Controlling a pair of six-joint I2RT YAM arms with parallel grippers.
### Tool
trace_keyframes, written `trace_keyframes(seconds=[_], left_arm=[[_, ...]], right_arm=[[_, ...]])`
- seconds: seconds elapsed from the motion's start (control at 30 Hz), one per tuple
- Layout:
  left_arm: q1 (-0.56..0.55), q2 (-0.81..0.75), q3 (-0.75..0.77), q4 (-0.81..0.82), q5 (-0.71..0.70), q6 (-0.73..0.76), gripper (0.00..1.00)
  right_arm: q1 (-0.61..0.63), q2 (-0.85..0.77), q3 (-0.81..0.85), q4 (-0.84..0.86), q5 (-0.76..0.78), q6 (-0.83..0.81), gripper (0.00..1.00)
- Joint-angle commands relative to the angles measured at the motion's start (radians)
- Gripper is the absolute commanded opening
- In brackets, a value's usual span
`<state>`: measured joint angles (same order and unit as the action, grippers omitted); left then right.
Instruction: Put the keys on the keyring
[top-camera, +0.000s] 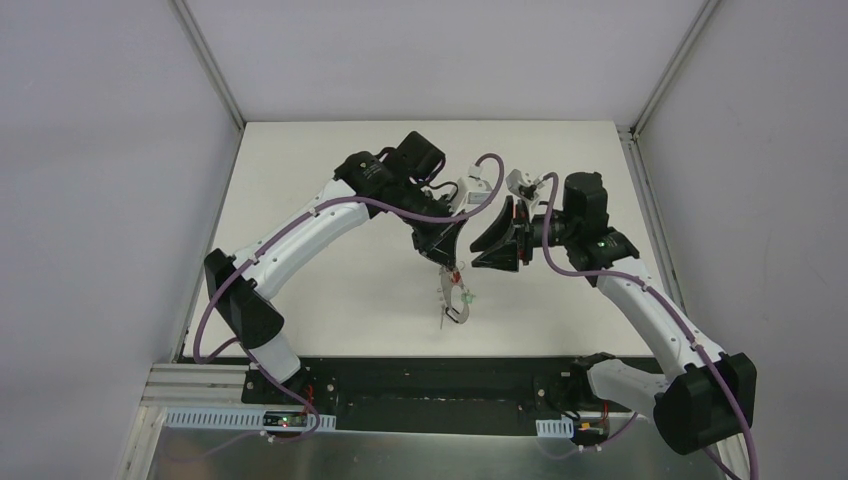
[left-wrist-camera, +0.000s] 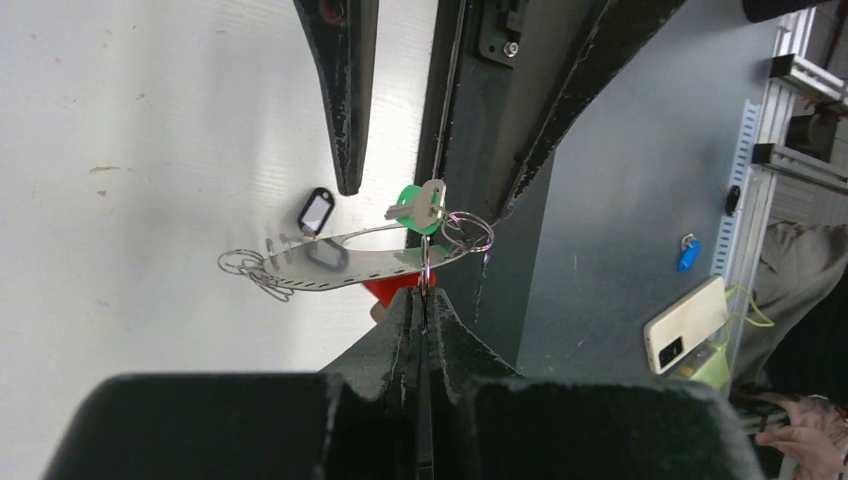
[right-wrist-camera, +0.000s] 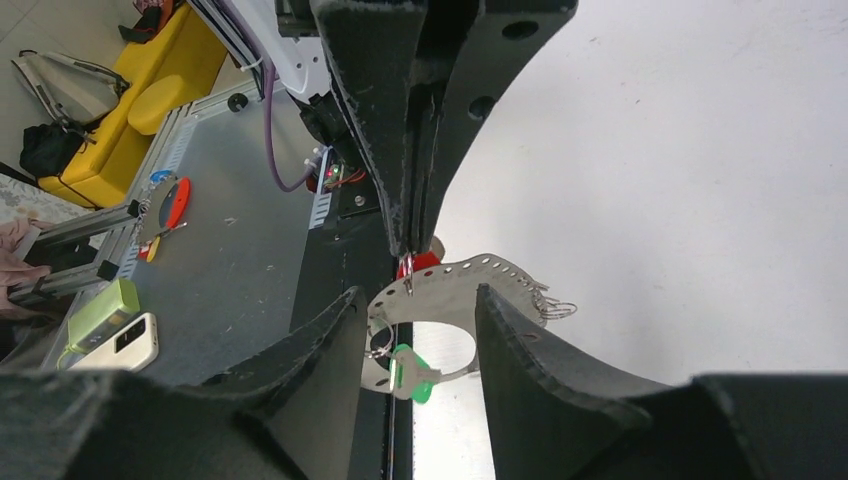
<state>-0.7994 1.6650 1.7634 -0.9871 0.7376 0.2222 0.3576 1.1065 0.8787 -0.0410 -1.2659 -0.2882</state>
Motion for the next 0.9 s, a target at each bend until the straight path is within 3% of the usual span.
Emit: trace_keyframes(seconds=[0.0,0.2,0.67,0.87], left_arm=[[-0.007,-0.001,0.040,0.042,0.097,-0.069,0.00],[-0.007,0.002,0.041,0.069,0.119,-0.100,0.00],[-0.007,0.005,0.043,0.093,0.065,-0.123,0.00],[-0.007,0.006,0.041,0.100,0.059,-0.129,0.00]], right_arm=[[0.001,-0.003,-0.004,0.136,-0.047,0.076,0.46],[0.006,0.011,-0.031,0.223,-0.043,0.151,0.41],[0.025,0.031,-0.046,0.247,-0.070,0.166,0.33],[0.030,0.038,-0.047,0.252,-0.059,0.172,0.15]])
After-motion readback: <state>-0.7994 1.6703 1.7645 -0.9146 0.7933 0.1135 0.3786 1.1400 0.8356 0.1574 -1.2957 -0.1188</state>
